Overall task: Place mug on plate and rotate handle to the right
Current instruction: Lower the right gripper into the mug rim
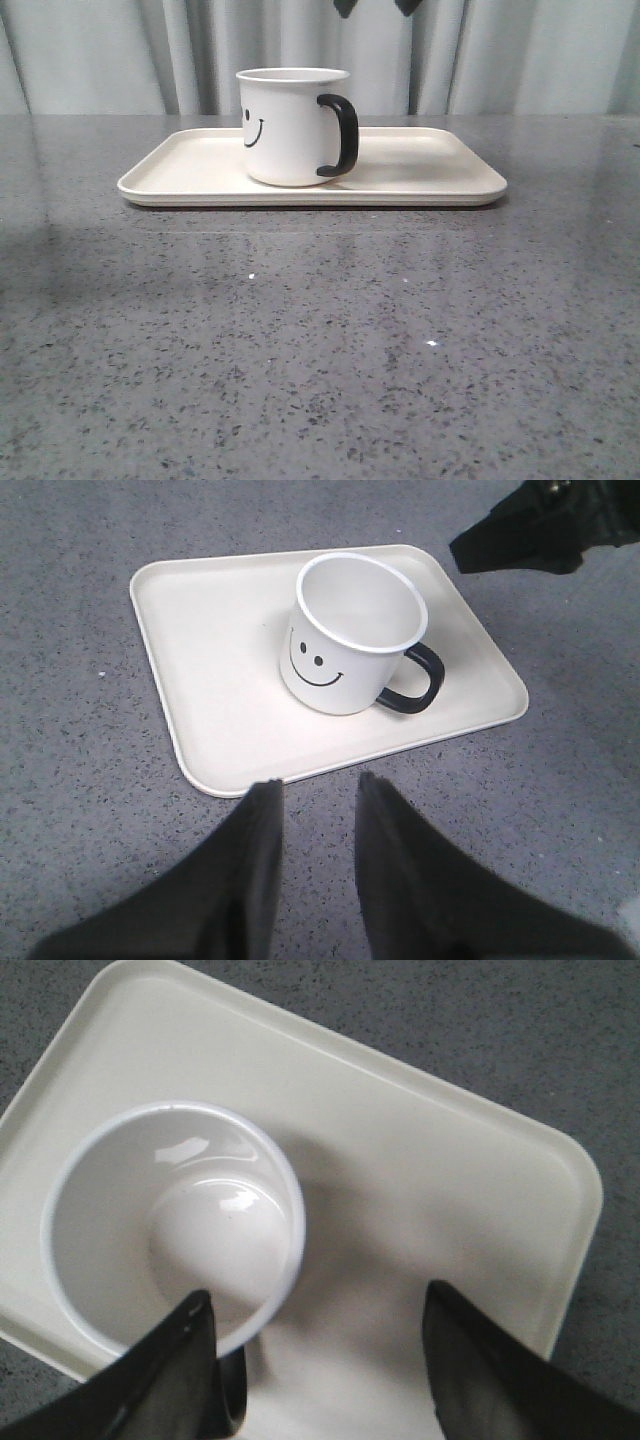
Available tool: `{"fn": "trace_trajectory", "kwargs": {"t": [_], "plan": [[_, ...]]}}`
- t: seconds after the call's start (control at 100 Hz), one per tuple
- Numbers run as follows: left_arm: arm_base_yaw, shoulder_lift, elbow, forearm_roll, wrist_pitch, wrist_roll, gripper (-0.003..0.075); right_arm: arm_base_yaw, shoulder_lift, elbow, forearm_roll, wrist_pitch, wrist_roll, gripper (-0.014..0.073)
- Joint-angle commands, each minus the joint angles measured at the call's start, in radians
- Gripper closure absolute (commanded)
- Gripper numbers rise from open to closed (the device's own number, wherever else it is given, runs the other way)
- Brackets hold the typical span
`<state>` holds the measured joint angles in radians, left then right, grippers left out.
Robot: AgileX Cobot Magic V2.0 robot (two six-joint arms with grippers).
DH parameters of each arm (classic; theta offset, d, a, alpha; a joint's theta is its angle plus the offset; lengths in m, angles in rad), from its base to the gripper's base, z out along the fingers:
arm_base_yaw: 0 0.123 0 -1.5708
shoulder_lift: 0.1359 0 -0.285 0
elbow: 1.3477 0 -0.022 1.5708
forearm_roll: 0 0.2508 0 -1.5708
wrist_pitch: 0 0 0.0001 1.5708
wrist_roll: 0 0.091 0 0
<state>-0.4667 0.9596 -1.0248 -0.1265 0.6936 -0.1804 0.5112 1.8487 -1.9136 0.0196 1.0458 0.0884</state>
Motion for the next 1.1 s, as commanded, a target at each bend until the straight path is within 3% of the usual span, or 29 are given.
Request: {"fn": "trace_trajectory", "kwargs": {"t": [0.0, 0.63, 0.72, 0.96, 1.02, 1.09], "plan": [[-0.008, -0.014, -0.025, -0.016, -0.061, -0.001, 0.0543, 0.0, -0.012, -0.074, 0.03, -0.024, -0.005, 0.0141], [-0.008, -0.014, -0.025, -0.016, -0.061, -0.001, 0.0543, 0.001, 0.144, -0.136, 0.061, -0.037, 0.031, 0.0155], [-0.008, -0.014, -0.025, -0.016, -0.061, -0.001, 0.0543, 0.001, 0.144, -0.136, 0.063, -0.037, 0.032, 0.0245], [-0.008, -0.014, -0.023, -0.016, -0.061, -0.001, 0.0543, -0.003, 0.144, -0.136, 0.063, -0.037, 0.052, 0.0608], [-0.008, -0.014, -0.023, -0.016, -0.061, -0.001, 0.0543, -0.003, 0.144, -0.136, 0.063, -0.037, 0.055, 0.0666], [-0.008, -0.014, -0.023, -0.016, -0.061, -0.001, 0.0543, -0.003, 0.144, -0.136, 0.063, -0.036, 0.058, 0.0658]]}}
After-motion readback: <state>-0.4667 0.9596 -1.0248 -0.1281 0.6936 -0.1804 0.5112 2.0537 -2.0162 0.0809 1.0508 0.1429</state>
